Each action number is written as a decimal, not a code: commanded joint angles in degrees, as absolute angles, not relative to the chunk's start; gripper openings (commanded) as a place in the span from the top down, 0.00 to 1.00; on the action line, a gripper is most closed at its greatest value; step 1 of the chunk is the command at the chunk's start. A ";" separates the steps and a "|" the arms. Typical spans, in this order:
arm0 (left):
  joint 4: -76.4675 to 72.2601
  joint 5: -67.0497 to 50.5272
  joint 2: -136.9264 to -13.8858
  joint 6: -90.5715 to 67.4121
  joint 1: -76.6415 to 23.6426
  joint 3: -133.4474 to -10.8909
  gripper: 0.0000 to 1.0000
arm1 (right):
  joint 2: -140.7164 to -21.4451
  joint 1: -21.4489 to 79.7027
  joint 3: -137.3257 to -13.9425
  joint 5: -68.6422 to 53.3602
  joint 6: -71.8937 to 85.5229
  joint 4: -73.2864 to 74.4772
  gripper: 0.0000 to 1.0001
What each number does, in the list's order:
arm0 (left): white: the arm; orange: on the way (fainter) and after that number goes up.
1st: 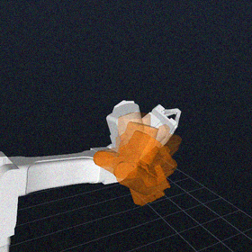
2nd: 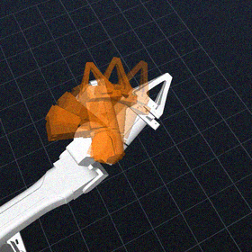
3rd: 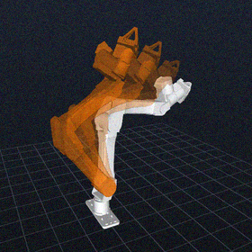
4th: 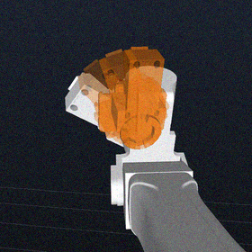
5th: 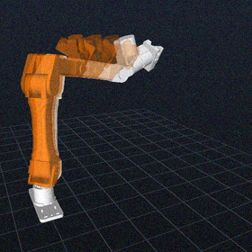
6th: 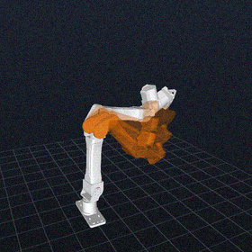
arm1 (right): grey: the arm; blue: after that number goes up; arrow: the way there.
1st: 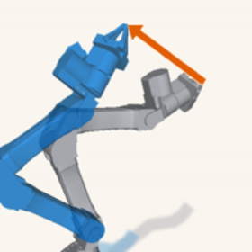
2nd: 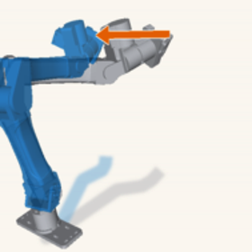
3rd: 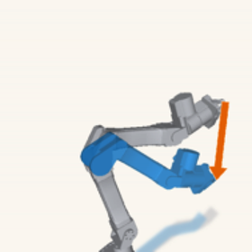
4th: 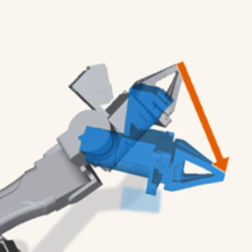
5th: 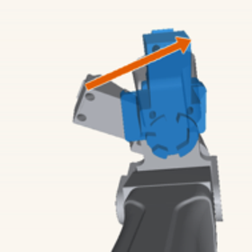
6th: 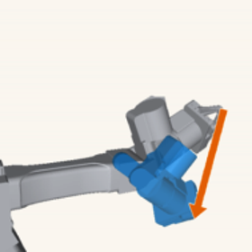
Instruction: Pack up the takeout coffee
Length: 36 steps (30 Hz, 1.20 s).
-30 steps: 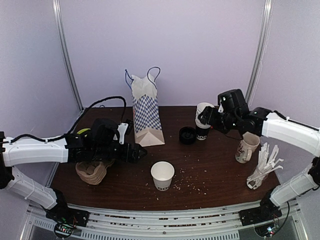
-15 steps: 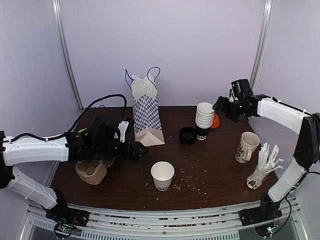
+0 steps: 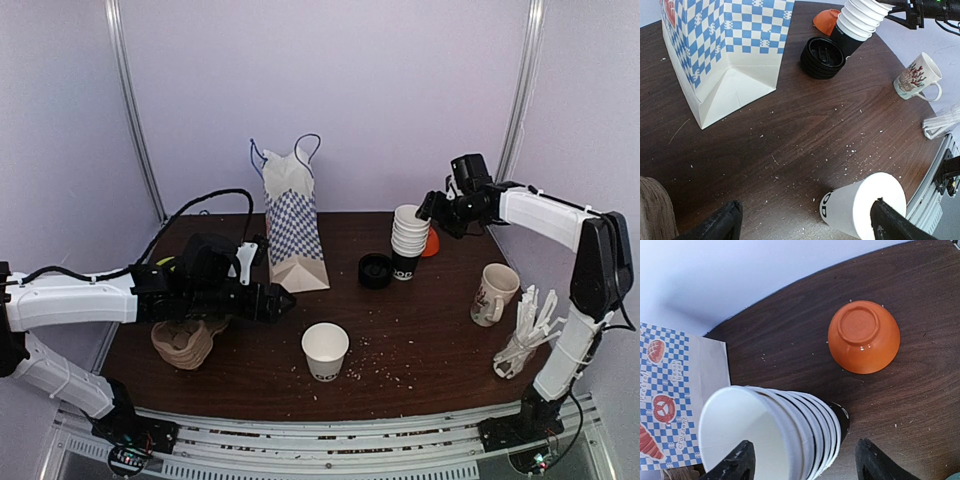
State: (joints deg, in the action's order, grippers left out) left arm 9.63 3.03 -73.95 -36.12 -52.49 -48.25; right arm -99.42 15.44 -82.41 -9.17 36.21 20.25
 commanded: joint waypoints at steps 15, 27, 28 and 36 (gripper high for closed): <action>7.56 3.50 -72.53 -37.02 -52.12 -46.94 0.08 | -107.47 15.11 -87.87 -7.71 31.68 30.19 0.64; 7.48 3.41 -72.60 -36.93 -52.12 -46.98 0.08 | -102.33 14.39 -90.98 -3.26 30.44 34.30 0.84; 7.43 3.40 -72.61 -36.92 -52.12 -47.02 0.08 | -101.59 13.99 -90.85 -2.95 30.34 34.87 0.84; 6.69 2.59 -72.98 -36.68 -52.13 -47.02 0.08 | -94.68 9.17 -88.16 -1.80 27.86 39.48 0.84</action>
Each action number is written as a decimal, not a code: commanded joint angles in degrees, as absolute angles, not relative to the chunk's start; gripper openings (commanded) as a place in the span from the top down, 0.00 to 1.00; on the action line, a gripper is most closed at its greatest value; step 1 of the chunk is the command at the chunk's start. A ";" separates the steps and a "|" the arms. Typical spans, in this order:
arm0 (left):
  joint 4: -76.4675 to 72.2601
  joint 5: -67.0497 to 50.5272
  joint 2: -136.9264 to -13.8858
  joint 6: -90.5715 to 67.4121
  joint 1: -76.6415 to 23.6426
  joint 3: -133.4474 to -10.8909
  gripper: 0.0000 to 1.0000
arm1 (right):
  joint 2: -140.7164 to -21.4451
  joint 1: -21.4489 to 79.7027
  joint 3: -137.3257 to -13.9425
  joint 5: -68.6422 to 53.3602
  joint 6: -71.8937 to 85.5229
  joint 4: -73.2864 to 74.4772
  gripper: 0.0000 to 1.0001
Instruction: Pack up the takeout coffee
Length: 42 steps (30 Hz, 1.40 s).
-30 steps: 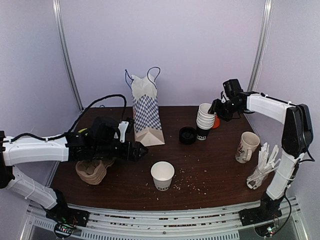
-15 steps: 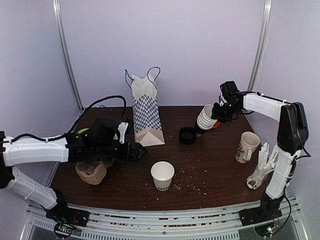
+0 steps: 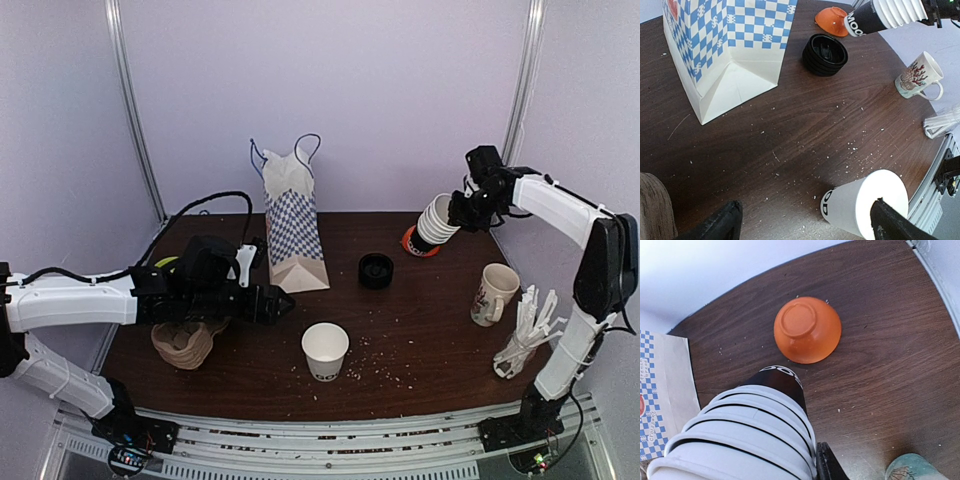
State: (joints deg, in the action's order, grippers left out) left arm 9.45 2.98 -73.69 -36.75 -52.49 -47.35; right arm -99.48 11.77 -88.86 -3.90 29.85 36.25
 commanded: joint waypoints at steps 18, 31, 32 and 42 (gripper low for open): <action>0.65 -3.38 -77.19 -37.40 -52.29 -44.90 0.08 | -97.11 2.51 -89.37 2.01 17.84 48.68 0.79; 0.44 -3.15 -77.32 -37.68 -52.32 -44.54 0.08 | -102.71 0.09 -92.11 -2.35 18.81 47.82 0.48; 0.52 -3.12 -77.42 -37.62 -52.30 -44.68 0.08 | -102.40 0.09 -92.11 -2.33 18.81 47.81 0.41; 1.86 -2.81 -77.07 -37.14 -52.29 -45.61 0.08 | -93.94 0.25 -94.33 0.45 20.39 48.48 0.00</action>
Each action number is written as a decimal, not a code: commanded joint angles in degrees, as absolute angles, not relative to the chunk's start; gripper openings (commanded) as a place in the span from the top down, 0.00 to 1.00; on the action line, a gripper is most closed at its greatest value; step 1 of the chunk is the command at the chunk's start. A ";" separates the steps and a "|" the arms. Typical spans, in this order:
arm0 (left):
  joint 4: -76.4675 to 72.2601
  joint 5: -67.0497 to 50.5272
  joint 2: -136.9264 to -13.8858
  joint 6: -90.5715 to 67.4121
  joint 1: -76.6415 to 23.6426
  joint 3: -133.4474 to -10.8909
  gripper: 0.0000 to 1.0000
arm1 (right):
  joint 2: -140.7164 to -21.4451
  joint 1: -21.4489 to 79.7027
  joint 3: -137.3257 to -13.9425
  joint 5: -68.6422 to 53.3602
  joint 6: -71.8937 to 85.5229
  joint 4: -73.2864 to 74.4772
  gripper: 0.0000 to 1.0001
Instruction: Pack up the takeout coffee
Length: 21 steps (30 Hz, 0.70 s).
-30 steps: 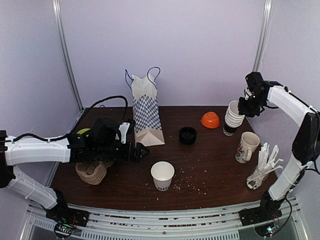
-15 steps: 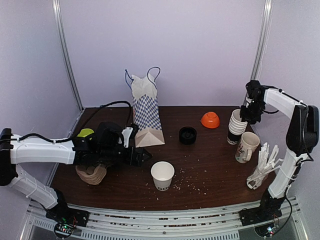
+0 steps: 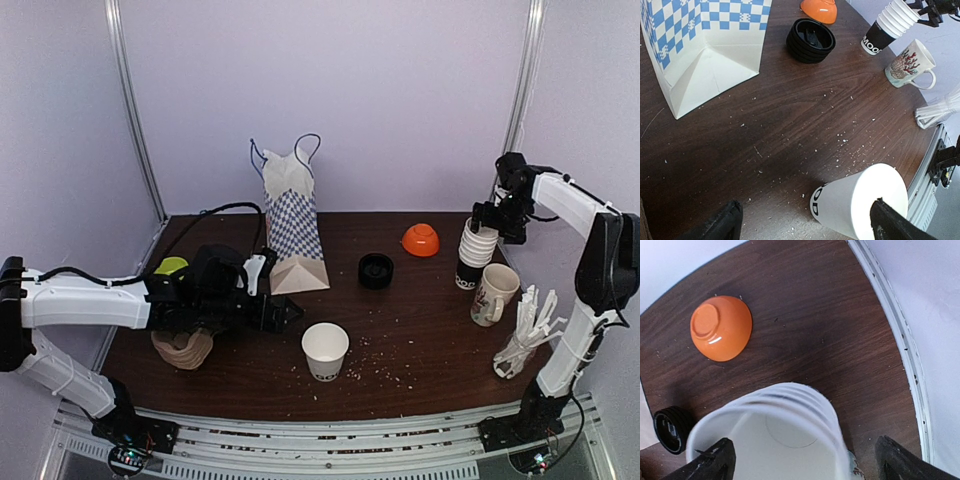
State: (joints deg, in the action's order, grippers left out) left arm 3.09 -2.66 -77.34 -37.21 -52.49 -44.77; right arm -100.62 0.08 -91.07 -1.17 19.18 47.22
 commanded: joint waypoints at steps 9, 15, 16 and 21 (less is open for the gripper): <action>3.12 -0.35 -74.34 -36.86 -52.60 -45.09 0.07 | -81.96 17.18 -95.26 4.08 21.70 46.65 0.01; 5.34 4.37 -71.37 -37.12 -52.87 -44.53 0.08 | -81.98 33.35 -83.78 3.14 28.01 31.74 0.13; 5.70 5.11 -70.75 -37.23 -52.83 -44.36 0.08 | -83.09 34.63 -82.06 3.94 28.69 29.43 0.15; 7.45 7.39 -67.88 -38.14 -52.84 -43.36 0.08 | -91.36 36.09 -78.45 8.51 32.19 21.35 0.20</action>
